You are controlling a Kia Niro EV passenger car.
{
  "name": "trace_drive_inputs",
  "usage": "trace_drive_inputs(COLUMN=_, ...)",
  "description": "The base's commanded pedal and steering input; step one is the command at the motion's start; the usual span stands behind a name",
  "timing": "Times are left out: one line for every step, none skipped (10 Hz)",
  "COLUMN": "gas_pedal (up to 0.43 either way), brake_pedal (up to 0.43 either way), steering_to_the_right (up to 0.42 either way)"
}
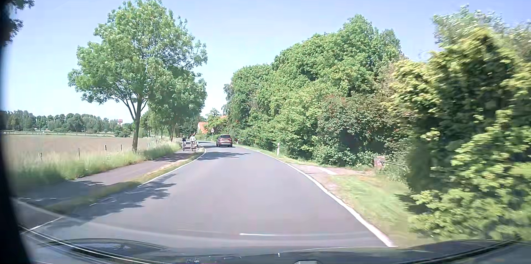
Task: Follow the waypoints while adhering to traffic rules and regulations
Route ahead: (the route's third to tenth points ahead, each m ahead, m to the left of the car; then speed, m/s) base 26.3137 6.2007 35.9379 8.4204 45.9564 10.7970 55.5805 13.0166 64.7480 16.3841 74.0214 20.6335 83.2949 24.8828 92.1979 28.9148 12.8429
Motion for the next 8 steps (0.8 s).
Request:
trace_drive_inputs(gas_pedal=0.13, brake_pedal=0.0, steering_to_the_right=-0.027)
trace_drive_inputs(gas_pedal=0.13, brake_pedal=0.0, steering_to_the_right=-0.027)
trace_drive_inputs(gas_pedal=0.13, brake_pedal=0.0, steering_to_the_right=-0.027)
trace_drive_inputs(gas_pedal=0.13, brake_pedal=0.0, steering_to_the_right=-0.027)
trace_drive_inputs(gas_pedal=0.13, brake_pedal=0.0, steering_to_the_right=-0.027)
trace_drive_inputs(gas_pedal=0.13, brake_pedal=0.0, steering_to_the_right=-0.027)
trace_drive_inputs(gas_pedal=0.118, brake_pedal=0.0, steering_to_the_right=-0.027)
trace_drive_inputs(gas_pedal=0.118, brake_pedal=0.0, steering_to_the_right=-0.027)
